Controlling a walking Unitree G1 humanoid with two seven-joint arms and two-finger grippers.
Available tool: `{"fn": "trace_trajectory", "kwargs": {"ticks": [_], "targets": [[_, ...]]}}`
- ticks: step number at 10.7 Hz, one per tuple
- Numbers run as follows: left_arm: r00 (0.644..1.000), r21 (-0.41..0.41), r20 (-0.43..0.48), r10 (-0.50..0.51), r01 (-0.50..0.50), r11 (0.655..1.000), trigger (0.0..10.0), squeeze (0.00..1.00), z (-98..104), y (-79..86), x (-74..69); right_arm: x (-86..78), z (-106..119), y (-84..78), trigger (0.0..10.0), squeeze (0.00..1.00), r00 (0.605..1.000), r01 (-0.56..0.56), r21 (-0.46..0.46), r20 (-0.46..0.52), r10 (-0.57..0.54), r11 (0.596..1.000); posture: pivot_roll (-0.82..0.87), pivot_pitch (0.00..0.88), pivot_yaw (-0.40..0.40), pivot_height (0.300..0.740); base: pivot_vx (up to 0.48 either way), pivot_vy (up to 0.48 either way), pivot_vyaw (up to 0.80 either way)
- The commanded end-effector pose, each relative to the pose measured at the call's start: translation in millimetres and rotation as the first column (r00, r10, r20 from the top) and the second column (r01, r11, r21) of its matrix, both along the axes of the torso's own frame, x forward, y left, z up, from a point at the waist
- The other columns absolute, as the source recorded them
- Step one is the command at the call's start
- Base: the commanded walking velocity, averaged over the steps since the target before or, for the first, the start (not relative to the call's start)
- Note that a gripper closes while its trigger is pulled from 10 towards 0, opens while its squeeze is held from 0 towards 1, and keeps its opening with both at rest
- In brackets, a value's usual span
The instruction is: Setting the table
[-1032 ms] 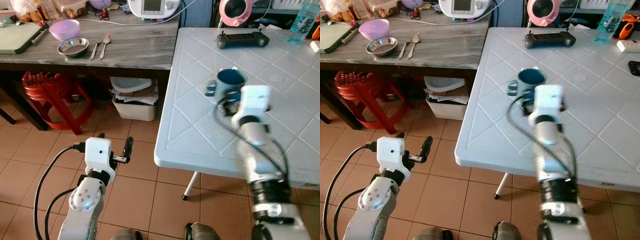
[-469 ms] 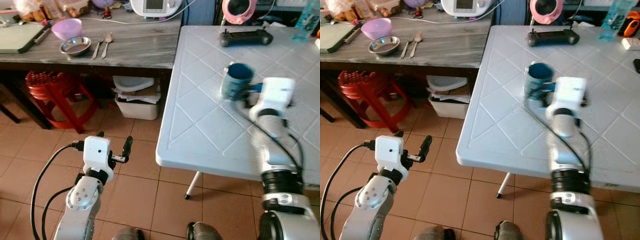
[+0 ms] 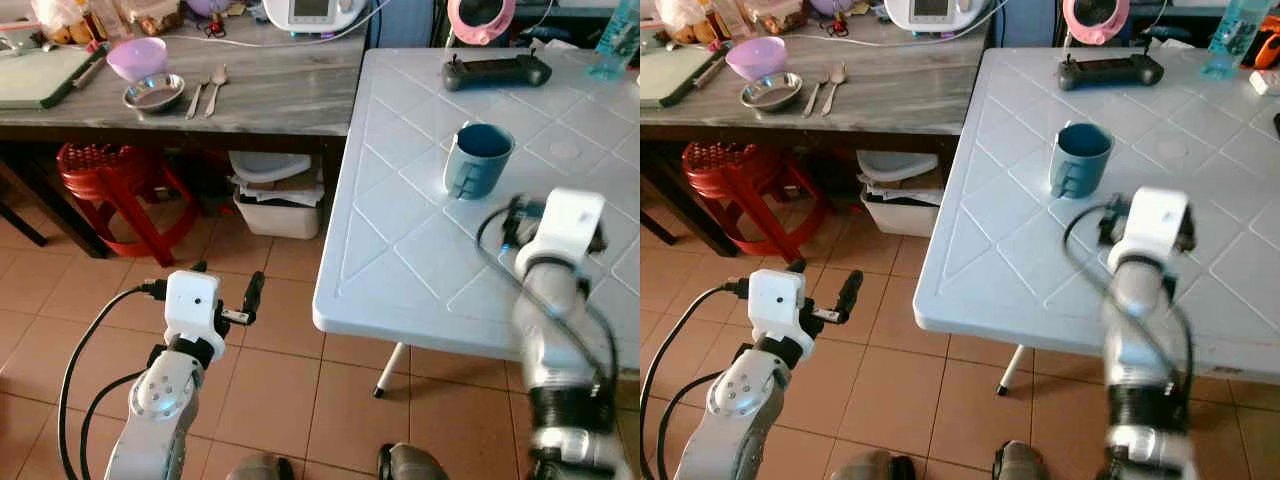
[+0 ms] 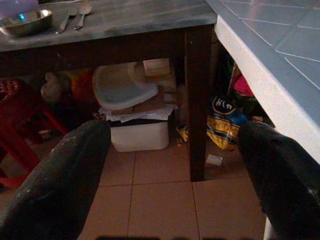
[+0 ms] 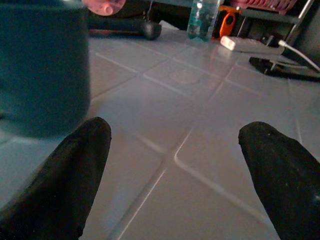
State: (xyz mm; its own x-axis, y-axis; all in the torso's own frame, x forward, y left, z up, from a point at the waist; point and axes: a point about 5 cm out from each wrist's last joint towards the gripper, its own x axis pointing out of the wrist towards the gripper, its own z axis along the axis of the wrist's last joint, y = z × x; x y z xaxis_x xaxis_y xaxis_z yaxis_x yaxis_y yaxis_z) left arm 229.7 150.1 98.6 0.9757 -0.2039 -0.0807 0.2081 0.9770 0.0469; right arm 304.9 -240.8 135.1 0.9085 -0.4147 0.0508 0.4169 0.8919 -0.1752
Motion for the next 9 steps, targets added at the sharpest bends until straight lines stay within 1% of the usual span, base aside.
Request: {"fn": "trace_trajectory", "kwargs": {"ticks": [1, 2, 3, 4, 5, 6, 8, 9], "targets": [[1.0, 0.013, 0.009, 0.008, -0.008, 1.0, 10.0, 0.0, 3.3, 4.4, 0.3, -3.5, -4.0, 19.4, 10.0, 0.0, 0.998, -0.059, 0.006, -0.009, 0.059, 0.998, 0.06, 0.097, 0.111, 0.74, 0.0, 0.0, 0.0], [1.0, 0.011, 0.009, 0.005, -0.005, 1.0, 10.0, 0.0, 3.4, 4.0, 0.4, -7.0, -11.8, 34.7, 10.0, 0.0, 0.993, -0.115, 0.026, -0.035, 0.116, 0.993, 0.06, 0.096, 0.109, 0.74, 0.0, 0.0, 0.0], [1.0, 0.008, 0.007, 0.0, 0.0, 1.0, 10.0, 0.0, 3.2, 3.0, 0.4, -15.7, -23.6, 62.5, 10.0, 0.0, 0.97, -0.225, 0.077, -0.074, 0.231, 0.971, 0.06, 0.094, 0.104, 0.74, 0.0, 0.0, 0.0], [1.0, 0.004, 0.005, 0.001, -0.001, 1.0, 10.0, 0.0, 3.1, 2.1, 0.1, -18.8, -28.3, 88.9, 10.0, 0.0, 0.922, -0.365, 0.141, -0.085, 0.378, 0.92, 0.06, 0.095, 0.101, 0.74, 0.0, 0.0, 0.0], [1.0, 0.002, 0.004, 0.0, 0.0, 1.0, 10.0, 0.0, 3.0, 1.4, 0.1, -15.1, -20.9, 97.8, 10.0, 0.0, 0.899, -0.423, 0.137, -0.057, 0.433, 0.896, 0.06, 0.097, 0.1, 0.74, 0.0, 0.0, 0.0], [1.0, -0.001, 0.003, -0.001, 0.001, 1.0, 10.0, 0.0, 2.8, 0.7, 0.2, -9.5, -13.7, 98.1, 10.0, 0.0, 0.899, -0.431, 0.111, -0.038, 0.437, 0.895, 0.06, 0.098, 0.099, 0.74, 0.0, 0.0, 0.0], [1.0, -0.009, 0.001, -0.015, 0.015, 1.0, 10.0, 0.0, 2.2, -1.7, 0.6, 9.9, 3.6, 92.2, 10.0, 0.0, 0.915, -0.403, 0.082, 0.004, 0.404, 0.911, 0.06, 0.101, 0.101, 0.74, 0.0, 0.0, 0.0], [1.0, -0.01, 0.002, -0.018, 0.018, 1.0, 10.0, 0.0, 2.5, -2.2, 0.6, 15.0, 7.9, 89.7, 10.0, 0.0, 0.921, -0.39, 0.076, 0.016, 0.389, 0.918, 0.06, 0.102, 0.101, 0.74, 0.0, 0.0, 0.0]]}}
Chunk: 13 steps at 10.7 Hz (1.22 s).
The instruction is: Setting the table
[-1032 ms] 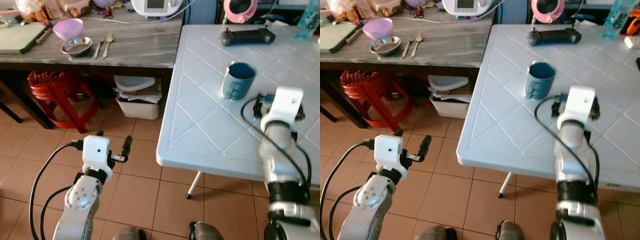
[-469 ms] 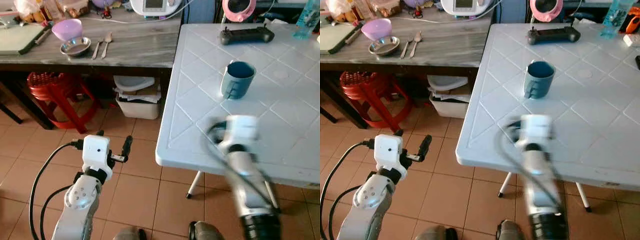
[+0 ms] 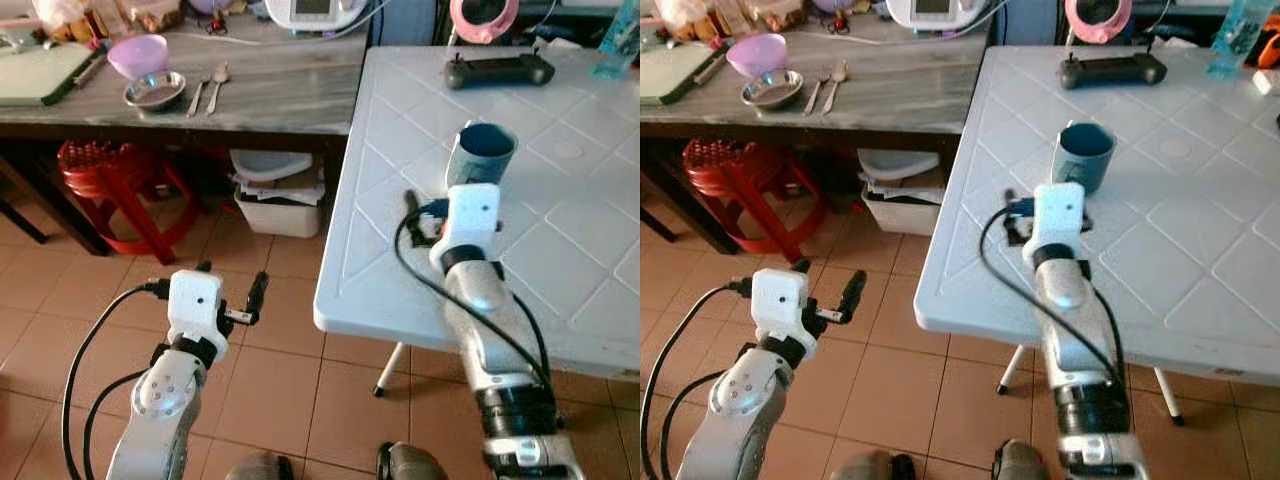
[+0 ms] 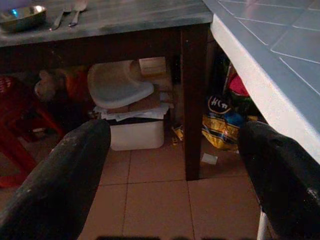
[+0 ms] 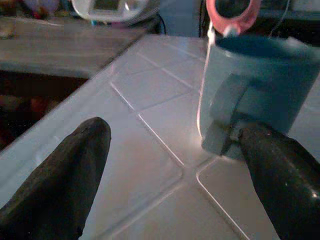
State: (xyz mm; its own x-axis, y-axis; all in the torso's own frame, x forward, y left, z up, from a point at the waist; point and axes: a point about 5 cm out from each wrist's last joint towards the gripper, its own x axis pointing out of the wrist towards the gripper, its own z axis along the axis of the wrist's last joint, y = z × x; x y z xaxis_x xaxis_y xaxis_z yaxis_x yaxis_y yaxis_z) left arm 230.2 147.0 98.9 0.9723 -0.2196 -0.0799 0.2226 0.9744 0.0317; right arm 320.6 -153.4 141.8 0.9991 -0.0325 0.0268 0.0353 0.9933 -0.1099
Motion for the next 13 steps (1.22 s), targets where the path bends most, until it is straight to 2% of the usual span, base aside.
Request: {"fn": "trace_trajectory", "kwargs": {"ticks": [1, 3, 6, 13], "targets": [[1.0, 0.004, 0.004, -0.006, 0.006, 1.0, 10.0, 0.0, 2.3, 0.6, -0.4, 3.4, 3.6, 1.8, 10.0, 0.0, 1.0, 0.005, 0.009, 0.012, -0.005, 1.0, 0.06, 0.105, 0.103, 0.74, 0.0, 0.0, 0.0], [1.0, 0.003, 0.005, -0.015, 0.015, 1.0, 10.0, 0.0, 3.1, 0.0, -0.8, 8.4, 6.4, 4.3, 10.0, 0.0, 1.0, 0.003, 0.016, 0.019, -0.003, 1.0, 0.06, 0.11, 0.105, 0.74, 0.0, 0.0, 0.0], [1.0, -0.005, 0.016, -0.018, 0.018, 1.0, 10.0, 0.0, 5.8, -1.0, -0.9, 20.5, 14.4, -1.6, 10.0, 0.0, 0.999, 0.028, 0.013, 0.046, -0.028, 1.0, 0.07, 0.122, 0.106, 0.74, 0.0, 0.0, 0.0], [1.0, -0.007, 0.007, -0.026, 0.026, 1.0, 10.0, 0.0, 5.8, -0.2, -5.3, 32.0, 20.3, -37.6, 10.0, 0.0, 0.984, 0.168, 0.006, 0.063, -0.168, 0.986, 0.07, 0.143, 0.115, 0.74, 0.0, 0.0, 0.0]]}}
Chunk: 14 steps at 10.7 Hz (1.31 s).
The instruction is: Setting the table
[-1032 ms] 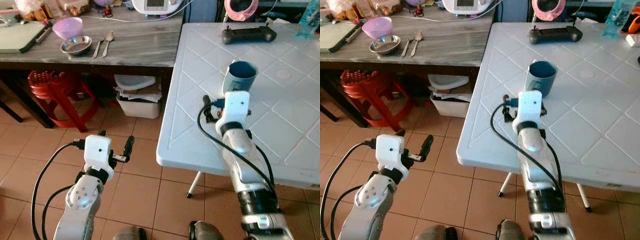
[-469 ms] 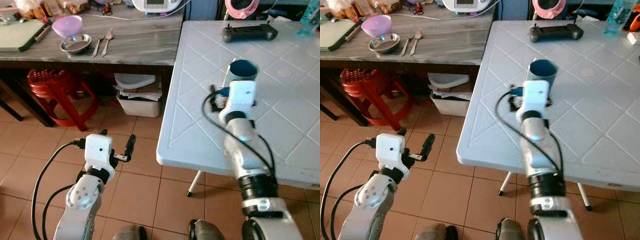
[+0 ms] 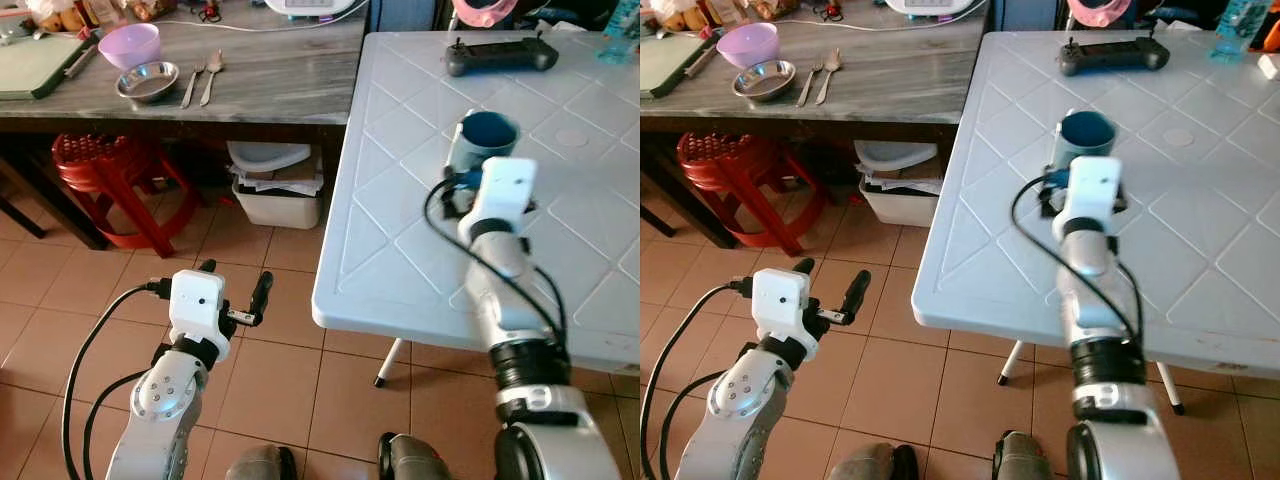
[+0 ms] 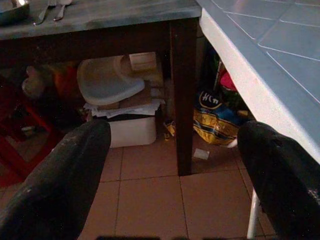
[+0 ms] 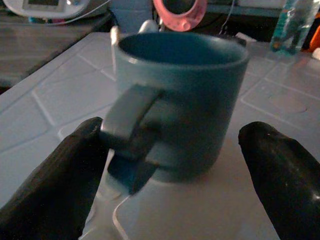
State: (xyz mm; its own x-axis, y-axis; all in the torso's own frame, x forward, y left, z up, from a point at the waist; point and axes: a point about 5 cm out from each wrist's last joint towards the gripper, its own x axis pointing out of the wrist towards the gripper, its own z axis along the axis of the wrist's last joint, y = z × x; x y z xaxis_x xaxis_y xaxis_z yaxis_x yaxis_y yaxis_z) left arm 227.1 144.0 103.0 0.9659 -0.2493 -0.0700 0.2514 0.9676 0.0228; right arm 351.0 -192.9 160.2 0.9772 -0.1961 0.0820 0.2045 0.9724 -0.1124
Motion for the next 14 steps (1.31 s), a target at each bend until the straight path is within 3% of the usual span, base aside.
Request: {"fn": "trace_trajectory", "kwargs": {"ticks": [1, 2, 14], "targets": [[1.0, 0.004, -0.002, 0.003, -0.003, 1.0, 10.0, 0.0, 1.5, 2.8, -2.3, 2.3, 2.7, -0.2, 10.0, 0.0, 1.0, 0.007, 0.007, 0.011, -0.008, 1.0, 0.07, 0.143, 0.115, 0.74, 0.0, 0.0, 0.0], [1.0, 0.004, -0.004, 0.001, -0.001, 1.0, 10.0, 0.0, 1.3, 2.6, -2.3, 5.0, 6.0, -2.6, 0.0, 0.0, 1.0, 0.011, 0.006, 0.023, -0.012, 1.0, 0.07, 0.144, 0.118, 0.74, 0.0, 0.0, 0.0], [1.0, 0.001, -0.002, 0.011, -0.011, 1.0, 10.0, 0.0, 0.0, 0.0, 1.1, 10.4, 9.3, 0.2, 0.0, 0.0, 0.999, 0.0, 0.002, 0.043, 0.0, 1.0, 0.06, 0.13, 0.102, 0.74, 0.0, 0.0, 0.0]]}}
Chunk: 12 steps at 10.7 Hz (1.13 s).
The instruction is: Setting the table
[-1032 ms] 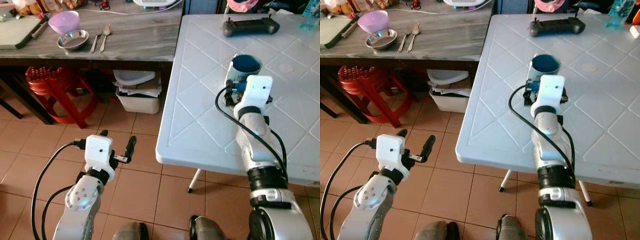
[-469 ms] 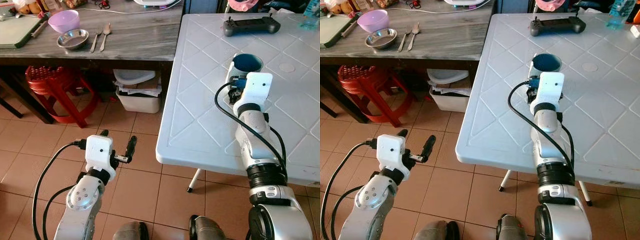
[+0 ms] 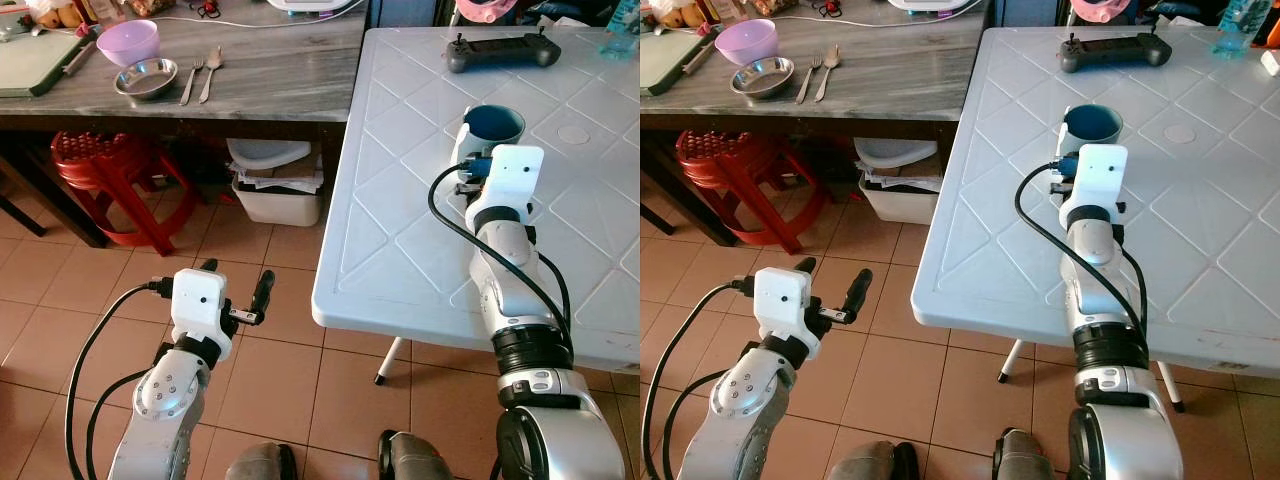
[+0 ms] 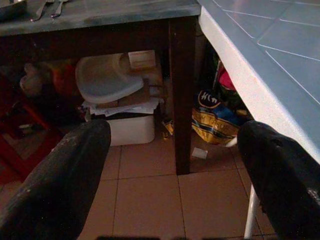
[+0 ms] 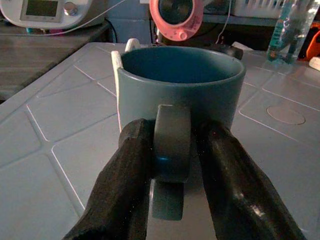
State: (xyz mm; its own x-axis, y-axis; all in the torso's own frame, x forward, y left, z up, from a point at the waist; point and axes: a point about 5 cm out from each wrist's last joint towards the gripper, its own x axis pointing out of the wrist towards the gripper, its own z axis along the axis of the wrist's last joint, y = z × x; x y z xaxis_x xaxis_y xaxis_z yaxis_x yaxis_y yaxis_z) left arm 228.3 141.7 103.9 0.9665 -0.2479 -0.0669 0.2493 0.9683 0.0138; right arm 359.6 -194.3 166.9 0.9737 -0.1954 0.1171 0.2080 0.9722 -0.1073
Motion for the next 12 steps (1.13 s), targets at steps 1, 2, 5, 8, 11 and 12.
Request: {"fn": "trace_trajectory", "kwargs": {"ticks": [1, 2, 5, 8, 11, 12], "targets": [[1.0, 0.01, -0.002, 0.009, -0.009, 1.0, 10.0, 0.0, -0.8, 2.2, 0.2, 1.8, 2.4, 1.4, 0.0, 0.0, 1.0, 0.001, 0.003, 0.007, -0.001, 1.0, 0.06, 0.129, 0.101, 0.74, 0.0, 0.0, 0.0], [1.0, 0.009, -0.002, 0.01, -0.01, 1.0, 10.0, 0.0, -1.1, 1.6, 0.5, 1.4, 0.6, 1.0, 0.0, 0.0, 1.0, -0.001, -0.002, 0.004, 0.001, 1.0, 0.06, 0.126, 0.097, 0.74, 0.0, 0.0, 0.0], [1.0, 0.004, -0.013, 0.027, -0.027, 1.0, 10.0, 0.0, -4.1, 2.1, 2.0, -0.4, -5.0, 0.1, 0.0, 0.0, 1.0, 0.002, 0.004, -0.016, -0.001, 1.0, 0.05, 0.105, 0.091, 0.74, 0.0, 0.0, 0.0], [0.982, -0.004, -0.058, 0.181, -0.182, 0.983, 10.0, 0.0, -16.7, 17.1, 8.4, -18.9, -15.5, 4.3, 0.0, 0.0, 0.998, -0.055, 0.049, -0.008, 0.056, 0.997, 0.03, 0.072, 0.063, 0.74, 0.0, 0.16, 0.0], [0.986, -0.025, -0.013, 0.164, -0.165, 0.986, 10.0, 0.0, -9.3, 10.4, 20.4, -42.6, -21.6, 25.2, 10.0, 0.0, 0.985, -0.17, 0.023, 0.025, 0.169, 0.985, 0.01, 0.053, 0.059, 0.74, 0.0, 0.48, 0.0], [0.986, -0.028, 0.004, 0.164, -0.164, 0.986, 10.0, 0.0, -5.7, 8.8, 25.3, -49.6, -19.8, 30.1, 10.0, 0.0, 0.982, -0.183, 0.025, 0.045, 0.182, 0.983, 0.0, 0.052, 0.059, 0.74, 0.0, 0.48, 0.0]]}}
